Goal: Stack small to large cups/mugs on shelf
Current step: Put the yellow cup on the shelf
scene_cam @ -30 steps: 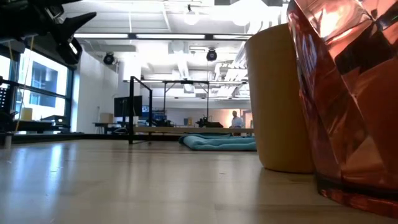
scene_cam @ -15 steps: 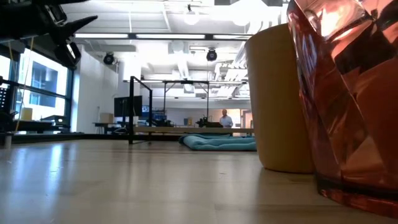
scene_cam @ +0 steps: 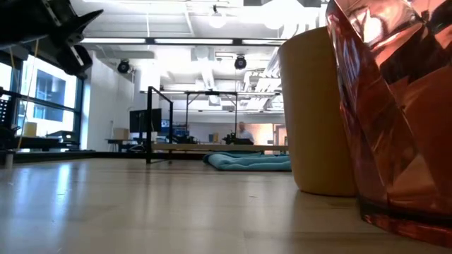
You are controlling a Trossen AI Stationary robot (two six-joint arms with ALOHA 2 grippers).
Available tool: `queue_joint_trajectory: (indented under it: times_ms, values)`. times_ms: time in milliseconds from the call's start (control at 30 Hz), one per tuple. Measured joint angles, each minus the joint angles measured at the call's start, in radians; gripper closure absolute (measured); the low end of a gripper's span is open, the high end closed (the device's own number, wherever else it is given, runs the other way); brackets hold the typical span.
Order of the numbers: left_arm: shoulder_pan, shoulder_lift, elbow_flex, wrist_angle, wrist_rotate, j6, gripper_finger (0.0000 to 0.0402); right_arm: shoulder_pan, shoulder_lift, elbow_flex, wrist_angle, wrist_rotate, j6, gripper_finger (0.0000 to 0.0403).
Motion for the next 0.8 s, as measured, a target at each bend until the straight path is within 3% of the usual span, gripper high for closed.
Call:
queue_joint_trajectory:
  times_ms: [167, 367, 600, 800]
  values:
    - [0.000, 0.150, 0.000, 0.107, 0.043, -0.011, 0.0270, 0.000, 0.000, 0.000, 0.003, 0.065, -0.093, 0.0332]
    - [0.000, 0.485, 0.042, 0.393, 0.105, 0.089, 0.0270, 0.000, 0.000, 0.000, 0.071, 0.132, -0.332, 0.0332]
    - [0.000, 0.877, 0.275, 0.408, 0.155, 0.307, 0.0270, 0.000, 0.000, 0.000, 0.295, 0.140, -0.594, 0.0332]
    - [0.000, 1.103, 0.497, 0.324, 0.155, 0.427, 0.0270, 0.000, 0.000, 0.000, 0.442, 0.182, -0.581, 0.0332]
